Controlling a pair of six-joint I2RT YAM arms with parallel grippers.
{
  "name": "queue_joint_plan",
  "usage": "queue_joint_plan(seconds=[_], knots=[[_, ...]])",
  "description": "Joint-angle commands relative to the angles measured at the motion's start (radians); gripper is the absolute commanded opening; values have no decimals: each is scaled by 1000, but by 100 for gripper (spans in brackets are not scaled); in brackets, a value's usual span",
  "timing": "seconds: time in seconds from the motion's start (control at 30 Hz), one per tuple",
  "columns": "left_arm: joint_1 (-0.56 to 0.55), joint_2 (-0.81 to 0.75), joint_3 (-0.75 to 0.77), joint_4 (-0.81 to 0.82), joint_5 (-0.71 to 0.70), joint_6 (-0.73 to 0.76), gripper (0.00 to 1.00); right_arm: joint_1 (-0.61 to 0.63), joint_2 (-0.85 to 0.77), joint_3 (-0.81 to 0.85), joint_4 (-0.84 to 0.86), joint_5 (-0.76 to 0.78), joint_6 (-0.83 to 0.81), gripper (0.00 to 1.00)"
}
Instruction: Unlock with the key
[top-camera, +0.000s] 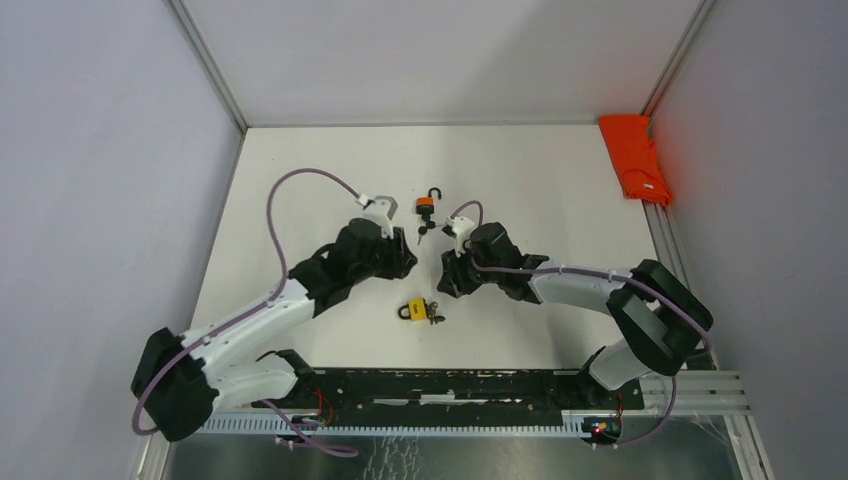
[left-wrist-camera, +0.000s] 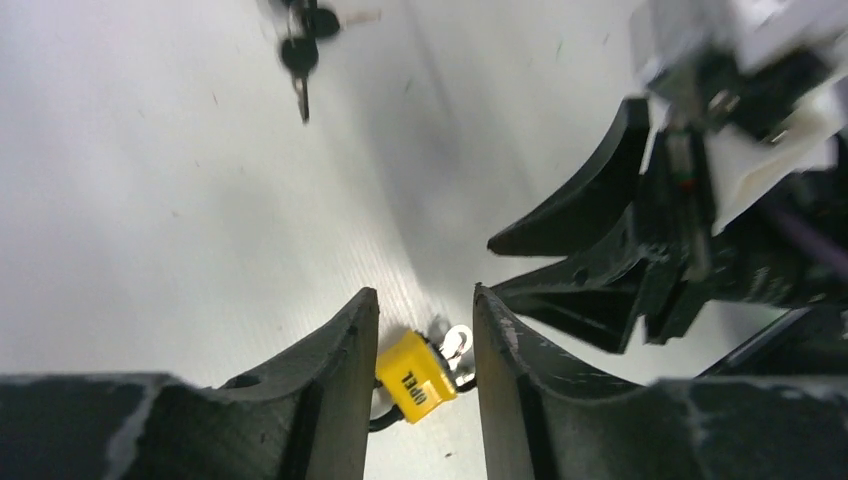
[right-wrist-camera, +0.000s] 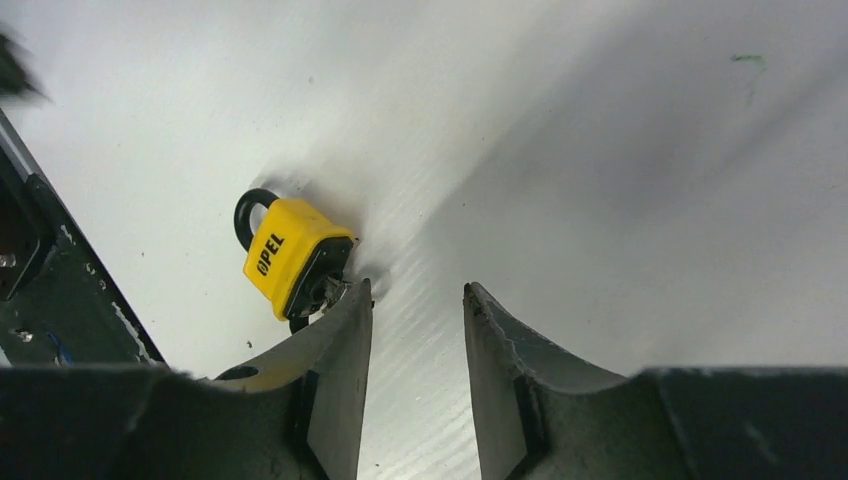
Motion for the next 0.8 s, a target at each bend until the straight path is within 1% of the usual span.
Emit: queue_joint_plan(seconds=[0.0,0.07,0.13,0.17,0.2,0.23,0.3,0.4,0.47,0.53,0.63,0.77], knots=[[12,-93,92,-110,-107,-46,47,1,-79,53,-101,52,-85,44],[14,-133,108,-189,-155,-75,47,12,-97,63,-138,41,-123,45],[17,-192,121,-267,-237,-121,49,44,-105,94,-224,78,-181,46],[20,-234,129,-306,-281,-152,51,72,-104,111,-270,123,-216,53],[22,-279,135,-335,-329,-181,53,101,-101,134,-307,163,-249,58],[24,-334,140,-355,-364,-207,56,124,-94,153,-347,197,-272,60],[24,-433,139,-362,-400,-231,62,169,-77,195,-416,247,-294,60],[24,-504,155,-395,-362,-208,64,206,-72,206,-423,266,-278,60],[24,-498,175,-458,-337,-212,62,207,-56,222,-419,256,-222,60],[24,-501,161,-488,-316,-224,61,227,-17,270,-443,267,-173,63],[24,-535,100,-473,-281,-250,60,273,45,340,-482,343,-123,63],[24,-581,80,-470,-276,-245,61,302,114,394,-474,350,-92,63]])
